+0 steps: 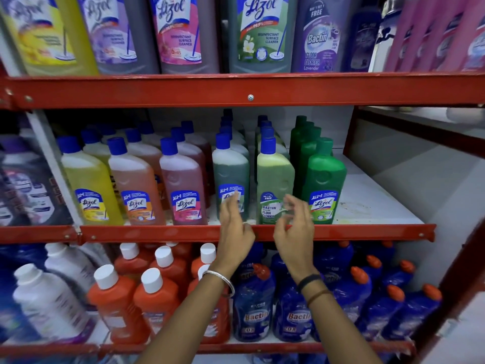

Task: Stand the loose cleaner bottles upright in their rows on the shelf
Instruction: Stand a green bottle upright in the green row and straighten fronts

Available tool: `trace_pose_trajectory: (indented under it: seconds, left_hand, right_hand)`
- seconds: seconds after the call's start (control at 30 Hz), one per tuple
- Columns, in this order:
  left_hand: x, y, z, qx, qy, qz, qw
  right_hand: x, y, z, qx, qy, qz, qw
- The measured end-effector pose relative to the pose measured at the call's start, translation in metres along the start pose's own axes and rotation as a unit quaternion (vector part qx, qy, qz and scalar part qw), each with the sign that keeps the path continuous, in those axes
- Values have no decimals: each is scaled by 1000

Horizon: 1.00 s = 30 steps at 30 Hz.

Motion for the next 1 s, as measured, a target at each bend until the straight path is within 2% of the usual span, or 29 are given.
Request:
trace_pose_trajectory:
  seconds: [0.03,0.1,0.17,0.23,0.43,0.8,1.0]
  left_hand:
    - [15,1,5,5,1,-53,999]
    - [28,7,20,36,-4,-69,997]
    - [25,16,38,72,-12,-10,997]
    - [18,24,48,87,-17,50,995]
    - [9,29,60,84,-7,130,988]
    - [26,7,44,69,53,100,991]
    - [30,2,41,75,60,89,991]
  right_hand:
    - [-12,-8,15,27,26,33,999]
    - [-51,-17,29,34,32,144,988]
    - [-87,-19,27,-5,-21,221,975]
    - [-110,-17,19,-49,-60,251,965]
    - [-121,0,7,-102,-101,233,962]
    - [-100,-8,20,-71,-152,234,958]
    - [-97,-13,20,-90,-148,254,952]
Point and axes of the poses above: each hand's wrist, its own y-axis towards the middle knuckle, its own x-axis out of the back of the hand, z = x × y, the point moved 9 cm from there along y, towards the middle knuckle, and after that the axes turned 10 degrees about -x, right-handed, at the moved point
